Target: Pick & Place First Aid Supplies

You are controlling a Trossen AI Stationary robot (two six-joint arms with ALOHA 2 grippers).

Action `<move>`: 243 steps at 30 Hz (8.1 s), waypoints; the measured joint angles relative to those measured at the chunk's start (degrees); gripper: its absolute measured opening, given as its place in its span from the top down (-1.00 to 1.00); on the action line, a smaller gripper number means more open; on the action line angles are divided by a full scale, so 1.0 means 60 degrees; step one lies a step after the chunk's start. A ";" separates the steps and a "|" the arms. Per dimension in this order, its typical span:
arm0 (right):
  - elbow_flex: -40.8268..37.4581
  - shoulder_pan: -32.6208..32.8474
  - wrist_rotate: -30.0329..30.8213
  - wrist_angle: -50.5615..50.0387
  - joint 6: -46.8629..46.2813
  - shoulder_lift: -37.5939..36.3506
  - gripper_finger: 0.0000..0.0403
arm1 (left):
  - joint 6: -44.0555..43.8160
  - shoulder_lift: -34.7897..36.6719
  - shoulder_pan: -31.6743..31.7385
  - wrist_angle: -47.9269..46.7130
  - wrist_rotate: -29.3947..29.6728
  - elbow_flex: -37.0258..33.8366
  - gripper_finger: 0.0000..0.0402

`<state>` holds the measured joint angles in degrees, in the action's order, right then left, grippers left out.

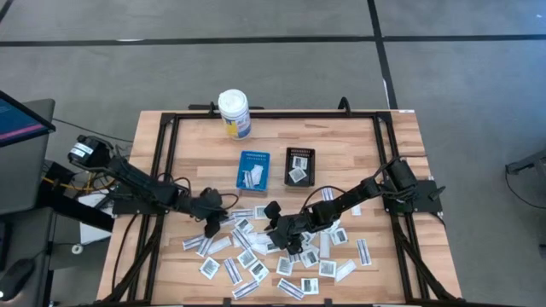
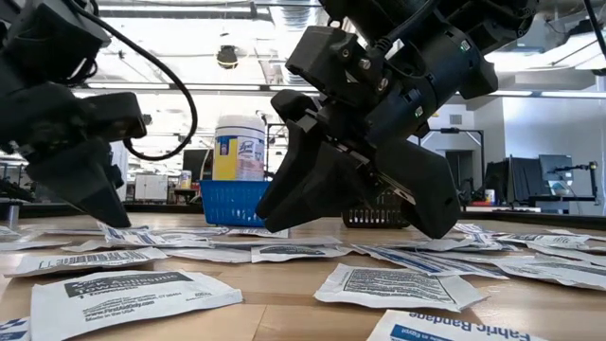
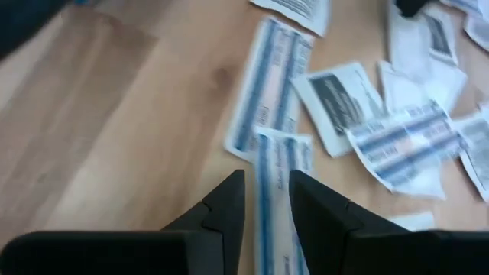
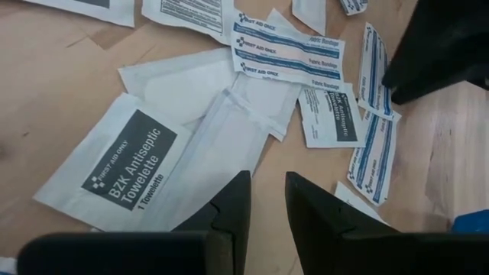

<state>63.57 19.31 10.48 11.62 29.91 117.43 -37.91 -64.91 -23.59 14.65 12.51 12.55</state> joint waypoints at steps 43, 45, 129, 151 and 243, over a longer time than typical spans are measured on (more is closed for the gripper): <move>-0.0004 0.0000 0.0001 0.0000 0.0000 0.0000 0.62 | 0.2428 -0.0969 -0.0084 0.1764 0.0677 0.0478 0.98; -0.0004 0.0000 0.0000 0.0000 0.0000 0.0000 0.62 | 0.2761 -0.0968 -0.0080 0.1815 0.0901 0.0628 0.98; -0.0004 -0.0725 -0.0025 0.0293 0.0172 0.0000 0.62 | 0.1512 -0.2170 0.0914 0.1940 -0.0113 0.2435 0.64; -0.0004 -0.1427 -0.0025 0.1676 -0.3330 0.0000 0.62 | -0.1159 -0.2162 0.0462 -0.1767 0.1588 0.2446 0.63; 0.1421 -0.1385 0.0823 -0.0178 -0.5256 0.1388 1.00 | -0.2689 -0.1933 -0.0339 0.0152 0.2568 0.0813 0.47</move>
<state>72.10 11.00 15.42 10.55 -1.63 125.75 -54.04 -76.51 -25.62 15.57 27.92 17.43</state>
